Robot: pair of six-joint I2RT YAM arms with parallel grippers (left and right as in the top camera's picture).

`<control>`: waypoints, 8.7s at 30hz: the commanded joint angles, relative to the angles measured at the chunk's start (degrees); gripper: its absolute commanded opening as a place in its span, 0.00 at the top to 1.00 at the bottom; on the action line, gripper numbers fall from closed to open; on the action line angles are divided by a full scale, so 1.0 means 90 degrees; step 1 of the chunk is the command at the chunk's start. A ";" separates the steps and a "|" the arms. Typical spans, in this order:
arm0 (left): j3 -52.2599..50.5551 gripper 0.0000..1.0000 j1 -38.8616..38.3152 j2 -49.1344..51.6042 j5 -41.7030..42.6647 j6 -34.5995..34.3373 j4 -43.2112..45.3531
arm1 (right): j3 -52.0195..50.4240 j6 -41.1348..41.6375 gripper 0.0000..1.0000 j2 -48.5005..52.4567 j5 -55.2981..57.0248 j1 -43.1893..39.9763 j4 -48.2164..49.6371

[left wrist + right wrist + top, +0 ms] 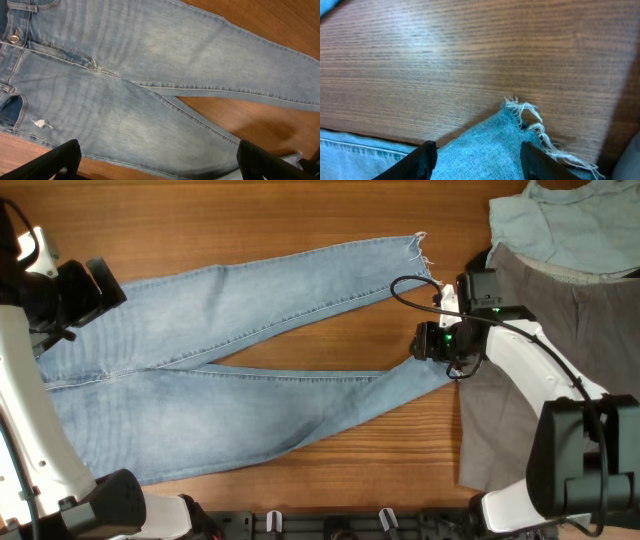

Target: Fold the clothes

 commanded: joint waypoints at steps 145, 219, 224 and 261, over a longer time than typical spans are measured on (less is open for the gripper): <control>-0.5673 0.96 0.2390 0.1763 -0.0260 -0.0321 0.6708 | 0.0206 0.1923 0.95 -0.0508 0.0665 0.0124 -0.0109; -0.4320 0.96 0.2392 0.1052 -0.0316 -0.0036 0.5360 | 0.0306 0.1581 0.94 -0.0843 0.0709 0.0124 -0.0260; -0.3774 0.96 0.2399 0.0345 -0.0937 -0.0347 0.4704 | 0.1144 0.1593 0.96 -0.1438 0.0840 0.0121 -0.0634; -0.3674 0.96 0.3269 -0.0143 -0.1290 -0.2353 0.6725 | 0.4551 0.2365 0.96 0.1785 -0.0206 -0.0772 -0.0413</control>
